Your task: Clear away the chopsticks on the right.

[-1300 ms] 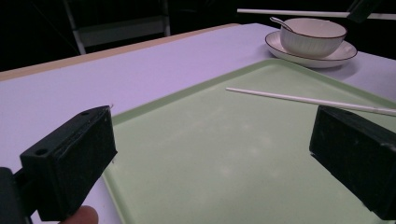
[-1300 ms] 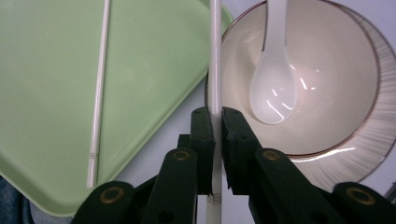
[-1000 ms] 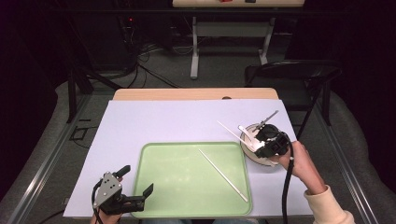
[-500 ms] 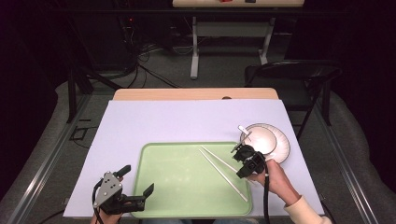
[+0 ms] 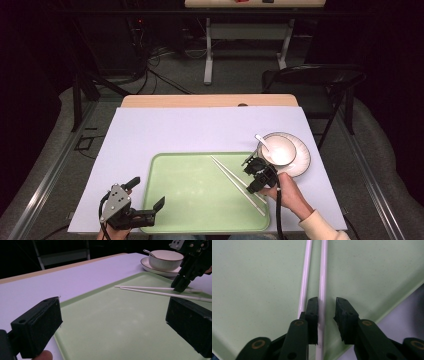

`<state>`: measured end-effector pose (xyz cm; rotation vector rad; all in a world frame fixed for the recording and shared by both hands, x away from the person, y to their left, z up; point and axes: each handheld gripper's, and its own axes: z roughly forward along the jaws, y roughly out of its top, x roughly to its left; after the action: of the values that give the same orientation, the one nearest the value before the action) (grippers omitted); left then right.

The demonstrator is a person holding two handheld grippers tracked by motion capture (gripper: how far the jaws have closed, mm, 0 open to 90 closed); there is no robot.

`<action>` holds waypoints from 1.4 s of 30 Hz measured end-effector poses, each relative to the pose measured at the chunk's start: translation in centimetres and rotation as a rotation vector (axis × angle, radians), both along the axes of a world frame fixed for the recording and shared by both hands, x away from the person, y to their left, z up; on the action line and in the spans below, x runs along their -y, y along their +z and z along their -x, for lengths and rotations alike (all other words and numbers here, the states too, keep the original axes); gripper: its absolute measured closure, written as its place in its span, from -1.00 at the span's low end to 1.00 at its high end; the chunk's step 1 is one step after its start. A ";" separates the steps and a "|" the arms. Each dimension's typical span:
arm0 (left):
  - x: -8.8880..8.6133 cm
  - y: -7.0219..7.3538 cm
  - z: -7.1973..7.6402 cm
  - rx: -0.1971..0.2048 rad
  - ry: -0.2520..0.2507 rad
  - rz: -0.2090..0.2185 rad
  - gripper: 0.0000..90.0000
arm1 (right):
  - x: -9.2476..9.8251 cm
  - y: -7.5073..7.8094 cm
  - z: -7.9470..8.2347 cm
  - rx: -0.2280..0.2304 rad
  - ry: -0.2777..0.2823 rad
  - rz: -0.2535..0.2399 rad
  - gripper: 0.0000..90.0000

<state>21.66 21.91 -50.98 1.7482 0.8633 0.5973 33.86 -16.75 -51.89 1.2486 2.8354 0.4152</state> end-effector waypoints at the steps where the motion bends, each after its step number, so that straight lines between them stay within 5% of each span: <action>1: 0.0 0.0 0.0 0.000 0.000 0.000 -0.99 | 0.1 0.0 0.0 0.002 -0.001 -0.010 0.52; 8: 0.0 0.0 0.0 -0.002 0.000 0.000 -0.99 | 0.5 0.8 0.4 0.042 0.015 -0.015 0.10; 10: 0.0 0.0 0.0 0.000 0.002 0.002 -0.99 | 0.9 1.5 0.9 0.090 0.025 -0.034 -0.19; 16: -0.1 0.0 0.1 -0.002 0.001 -0.002 -0.99 | 2.8 3.0 2.8 0.254 0.057 -0.147 -0.63; 23: -0.1 0.0 0.0 -0.004 0.003 -0.005 -0.99 | 6.1 3.6 5.3 0.415 0.069 -0.225 -0.76; 29: -0.1 0.0 0.0 -0.004 0.006 -0.005 -0.99 | 8.9 3.1 7.6 0.502 0.042 -0.250 -0.88; 38: 0.0 0.0 0.0 -0.004 0.004 -0.007 -0.99 | 12.4 1.9 11.3 0.597 -0.015 -0.287 -1.00; 42: 0.0 -0.1 -0.1 -0.005 0.005 -0.008 -0.99 | 13.2 1.6 11.9 0.592 -0.064 -0.220 -1.00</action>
<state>21.74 21.86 -51.03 1.7558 0.8702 0.6003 21.93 -29.97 -50.25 1.0173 2.2871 0.9353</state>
